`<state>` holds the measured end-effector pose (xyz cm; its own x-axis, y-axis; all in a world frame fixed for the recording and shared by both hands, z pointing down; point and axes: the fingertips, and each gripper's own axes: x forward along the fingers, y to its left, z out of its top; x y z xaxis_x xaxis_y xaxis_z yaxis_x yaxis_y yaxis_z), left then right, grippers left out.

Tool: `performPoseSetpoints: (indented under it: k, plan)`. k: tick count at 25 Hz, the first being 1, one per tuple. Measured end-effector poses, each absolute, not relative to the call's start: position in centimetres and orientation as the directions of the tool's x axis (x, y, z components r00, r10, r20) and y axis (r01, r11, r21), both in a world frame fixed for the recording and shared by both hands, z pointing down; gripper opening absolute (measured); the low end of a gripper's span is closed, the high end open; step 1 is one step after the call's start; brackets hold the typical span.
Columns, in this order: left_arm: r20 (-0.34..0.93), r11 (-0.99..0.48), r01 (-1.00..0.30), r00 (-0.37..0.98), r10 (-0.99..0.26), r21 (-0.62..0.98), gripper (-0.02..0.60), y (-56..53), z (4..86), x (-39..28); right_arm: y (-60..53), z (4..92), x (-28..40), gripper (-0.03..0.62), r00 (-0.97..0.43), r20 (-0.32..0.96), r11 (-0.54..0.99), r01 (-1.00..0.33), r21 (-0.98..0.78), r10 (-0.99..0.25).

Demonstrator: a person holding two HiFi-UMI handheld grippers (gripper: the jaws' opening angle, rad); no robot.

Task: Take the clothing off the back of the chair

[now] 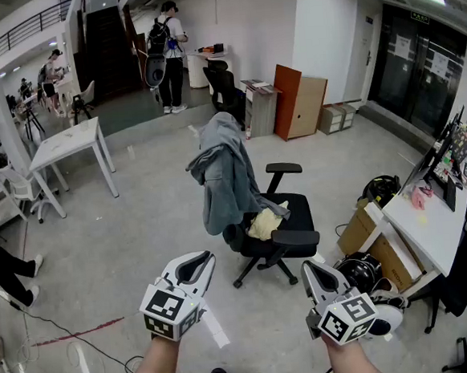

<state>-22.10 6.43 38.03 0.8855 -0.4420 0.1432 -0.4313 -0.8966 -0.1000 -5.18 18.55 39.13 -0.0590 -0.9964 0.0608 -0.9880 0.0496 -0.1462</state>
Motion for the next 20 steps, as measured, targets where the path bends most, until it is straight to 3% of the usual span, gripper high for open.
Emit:
performPoseSetpoints:
  k: [3,6,9,20]
  plan:
    - [0.176,-0.899,-0.425,0.882,-0.437,-0.104,0.072,5.8,39.8,-22.0,18.3,39.1,-4.7,0.012,-0.047,0.049,0.039,-0.988,-0.15,-0.998]
    - [0.151,-0.884,-0.459,0.871,-0.467,-0.09,0.016,5.0,39.9,-22.6,18.0,39.4,-4.7,0.012,-0.043,0.052,0.034,-0.986,-0.163,-0.998]
    - [0.127,-0.881,-0.462,0.872,-0.472,-0.101,0.011,4.6,39.4,-23.4,17.6,39.7,-5.3,0.012,-0.045,0.065,0.032,-0.982,-0.185,-0.997]
    - [0.123,-0.963,-0.27,0.955,-0.268,-0.006,0.006,4.6,39.3,-24.9,15.0,39.9,-8.5,0.012,-0.016,0.064,0.002,-0.976,-0.219,-0.998]
